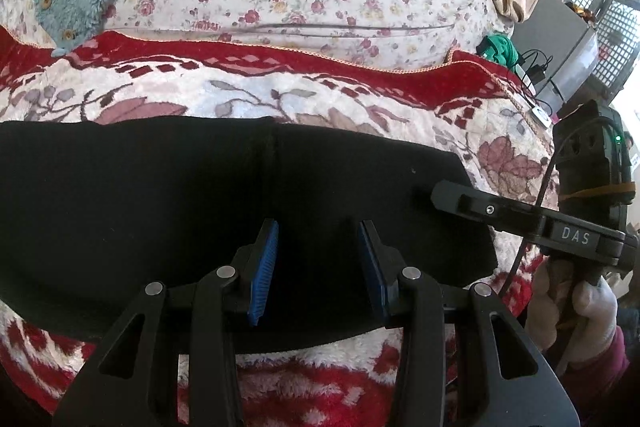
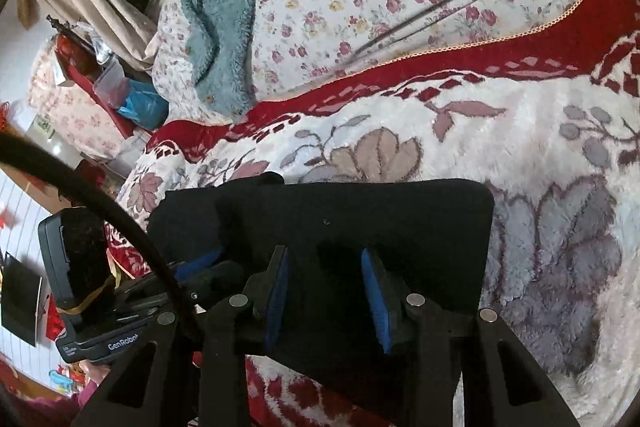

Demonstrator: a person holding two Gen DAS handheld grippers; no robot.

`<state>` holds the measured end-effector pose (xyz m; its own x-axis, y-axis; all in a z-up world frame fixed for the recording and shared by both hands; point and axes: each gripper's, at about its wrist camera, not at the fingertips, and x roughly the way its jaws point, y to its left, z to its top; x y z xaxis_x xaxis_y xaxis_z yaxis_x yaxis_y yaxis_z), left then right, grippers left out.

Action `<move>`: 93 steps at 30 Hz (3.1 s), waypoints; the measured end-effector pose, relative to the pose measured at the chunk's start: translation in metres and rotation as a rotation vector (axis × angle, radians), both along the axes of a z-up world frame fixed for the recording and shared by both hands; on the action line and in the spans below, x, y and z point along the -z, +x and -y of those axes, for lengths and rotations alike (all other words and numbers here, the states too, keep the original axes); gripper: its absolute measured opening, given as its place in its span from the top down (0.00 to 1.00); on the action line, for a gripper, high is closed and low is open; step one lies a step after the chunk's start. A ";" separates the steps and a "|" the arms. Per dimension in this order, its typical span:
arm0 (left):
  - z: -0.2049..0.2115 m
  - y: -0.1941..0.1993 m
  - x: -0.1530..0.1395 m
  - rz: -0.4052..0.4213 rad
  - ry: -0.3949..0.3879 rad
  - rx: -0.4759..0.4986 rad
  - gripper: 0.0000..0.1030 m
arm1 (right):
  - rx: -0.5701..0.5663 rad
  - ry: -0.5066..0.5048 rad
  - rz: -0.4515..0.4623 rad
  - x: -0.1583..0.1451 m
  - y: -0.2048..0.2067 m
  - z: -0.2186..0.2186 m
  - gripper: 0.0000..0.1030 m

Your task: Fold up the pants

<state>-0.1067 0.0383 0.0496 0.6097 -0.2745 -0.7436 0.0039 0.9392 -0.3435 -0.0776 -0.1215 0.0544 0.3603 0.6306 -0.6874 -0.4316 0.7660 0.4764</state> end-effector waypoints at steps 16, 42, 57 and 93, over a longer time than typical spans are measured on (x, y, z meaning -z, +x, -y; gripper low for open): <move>-0.161 -0.101 -0.013 0.046 -0.172 -0.566 0.47 | -0.390 -0.019 0.165 -0.015 -0.006 -0.148 0.43; -0.217 -0.088 0.038 0.029 -0.287 -0.646 0.41 | -0.756 -0.227 0.131 0.044 0.050 -0.404 0.33; -0.178 -0.093 -0.025 0.243 -0.194 -0.489 0.84 | -0.666 0.036 0.110 -0.004 0.046 -0.344 0.75; 0.102 0.005 -0.044 0.138 -0.098 0.130 0.49 | 0.171 0.072 0.007 -0.020 0.054 0.094 0.60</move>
